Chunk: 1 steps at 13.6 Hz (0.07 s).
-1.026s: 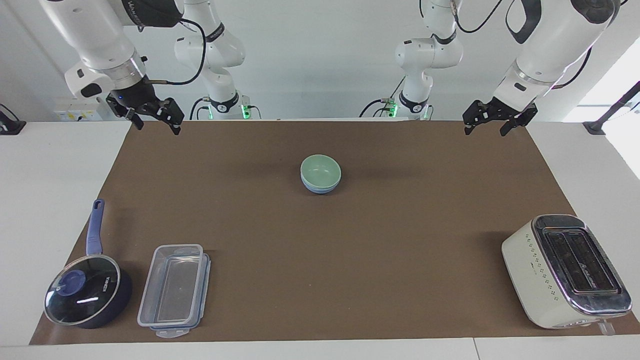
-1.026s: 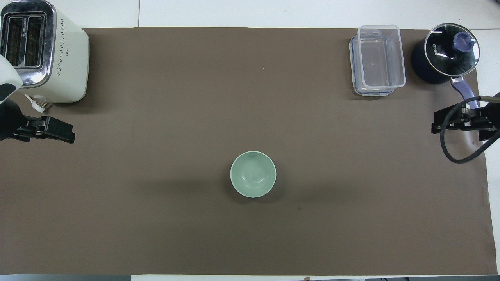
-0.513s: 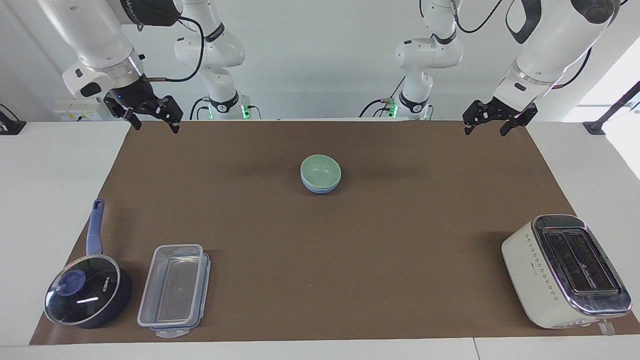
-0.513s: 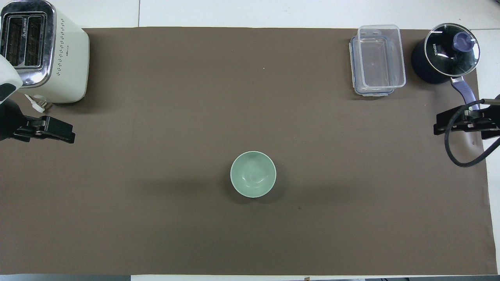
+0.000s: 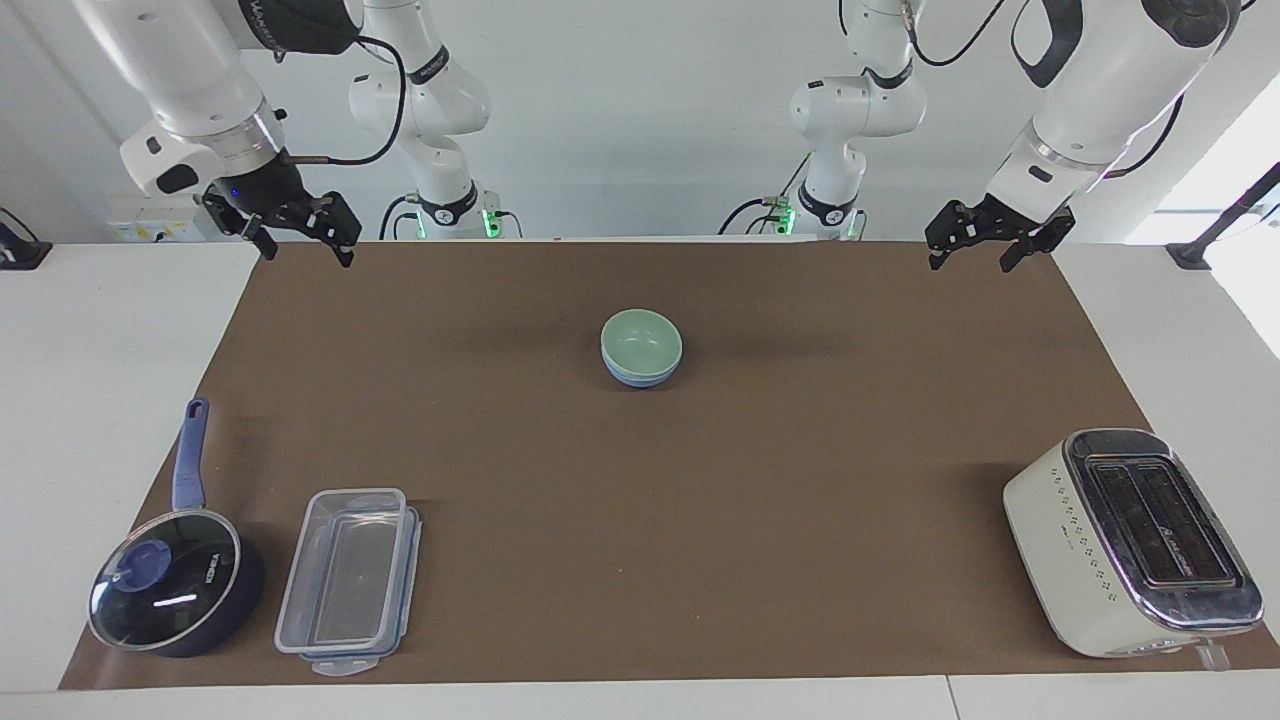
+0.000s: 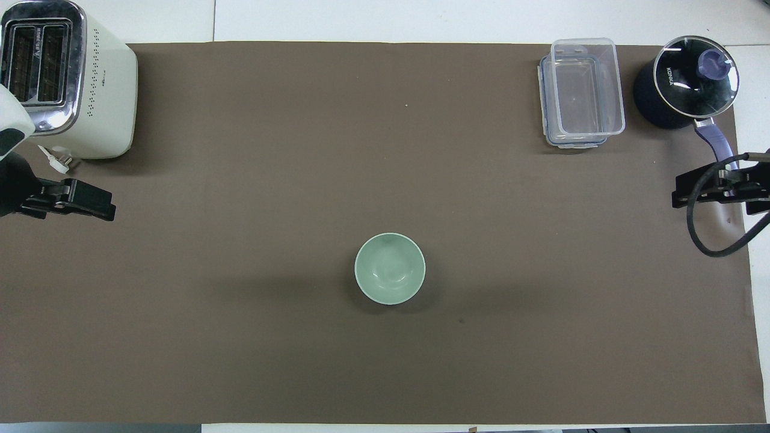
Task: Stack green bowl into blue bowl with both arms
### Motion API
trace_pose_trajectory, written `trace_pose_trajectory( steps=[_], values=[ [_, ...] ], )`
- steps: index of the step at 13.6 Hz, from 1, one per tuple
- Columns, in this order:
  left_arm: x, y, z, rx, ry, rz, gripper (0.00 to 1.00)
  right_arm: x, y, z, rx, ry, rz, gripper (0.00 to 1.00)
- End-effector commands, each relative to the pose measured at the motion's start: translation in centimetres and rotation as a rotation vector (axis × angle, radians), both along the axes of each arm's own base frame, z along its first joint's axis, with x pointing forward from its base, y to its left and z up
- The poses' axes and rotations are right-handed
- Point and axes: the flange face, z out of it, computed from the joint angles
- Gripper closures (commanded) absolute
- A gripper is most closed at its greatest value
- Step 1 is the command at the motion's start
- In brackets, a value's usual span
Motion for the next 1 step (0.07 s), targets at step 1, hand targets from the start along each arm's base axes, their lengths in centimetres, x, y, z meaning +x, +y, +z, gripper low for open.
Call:
trace_pose_trajectory(
  steps=[1],
  values=[
    [-0.22, 0.18, 0.27, 0.026, -0.014, -0.007, 0.0, -0.35, -0.23, 0.26, -0.015, -0.007, 0.024, 0.0]
  ],
)
